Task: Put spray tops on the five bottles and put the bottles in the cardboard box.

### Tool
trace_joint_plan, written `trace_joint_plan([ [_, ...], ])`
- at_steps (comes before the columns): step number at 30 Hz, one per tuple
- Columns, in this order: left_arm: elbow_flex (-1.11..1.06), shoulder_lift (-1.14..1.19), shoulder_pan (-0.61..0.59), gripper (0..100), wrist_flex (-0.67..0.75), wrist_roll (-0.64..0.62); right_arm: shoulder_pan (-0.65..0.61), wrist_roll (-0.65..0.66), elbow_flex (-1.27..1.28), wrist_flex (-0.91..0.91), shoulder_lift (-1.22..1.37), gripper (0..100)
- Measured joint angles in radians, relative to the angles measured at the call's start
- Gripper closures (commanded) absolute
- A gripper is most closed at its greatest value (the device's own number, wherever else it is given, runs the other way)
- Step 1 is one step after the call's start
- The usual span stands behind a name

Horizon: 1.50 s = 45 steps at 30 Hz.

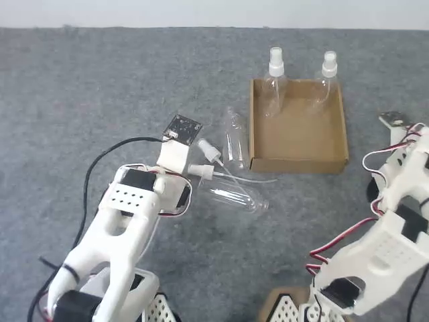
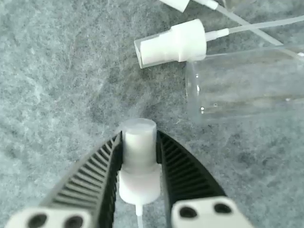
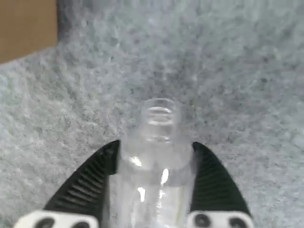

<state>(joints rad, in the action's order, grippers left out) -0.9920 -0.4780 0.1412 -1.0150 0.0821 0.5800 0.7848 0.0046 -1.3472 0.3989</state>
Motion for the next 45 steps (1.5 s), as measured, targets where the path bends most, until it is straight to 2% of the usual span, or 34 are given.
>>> trace_joint_plan([
  [5,0.005,0.0,0.0,99,0.0,0.0,0.0,0.0,-0.044,-0.054,-0.037,97.9],
  [11,0.058,0.0,0.0,99,-0.005,0.0,-0.014,0.0,-0.086,-0.189,-0.259,98.0],
  [16,0.213,0.0,0.0,99,-0.118,0.0,-0.109,-0.043,-0.017,-0.224,-0.503,98.0],
  [19,0.354,0.0,0.0,99,-0.226,0.0,-0.215,-0.097,0.077,-0.226,-0.674,98.0],
  [23,0.502,-0.048,-0.003,99,-0.316,-0.008,-0.419,-0.209,0.196,-0.232,-0.916,97.9],
  [29,0.546,-0.315,-0.086,99,-0.324,-0.008,-0.779,-0.433,0.351,-0.181,-1.163,97.8],
  [33,0.546,-0.488,-0.13,99,-0.324,-0.026,-1.007,-0.552,0.468,-0.054,-1.195,97.8],
  [36,0.562,-0.572,-0.137,99,-0.308,-0.08,-1.142,-0.588,0.563,0.069,-1.195,97.9],
  [40,0.605,-0.638,-0.144,99,-0.259,-0.141,-1.26,-0.6,0.681,0.224,-1.195,97.9],
  [45,0.638,-0.644,-0.14,99,-0.178,-0.285,-1.303,-0.603,0.796,0.361,-1.195,97.6],
])
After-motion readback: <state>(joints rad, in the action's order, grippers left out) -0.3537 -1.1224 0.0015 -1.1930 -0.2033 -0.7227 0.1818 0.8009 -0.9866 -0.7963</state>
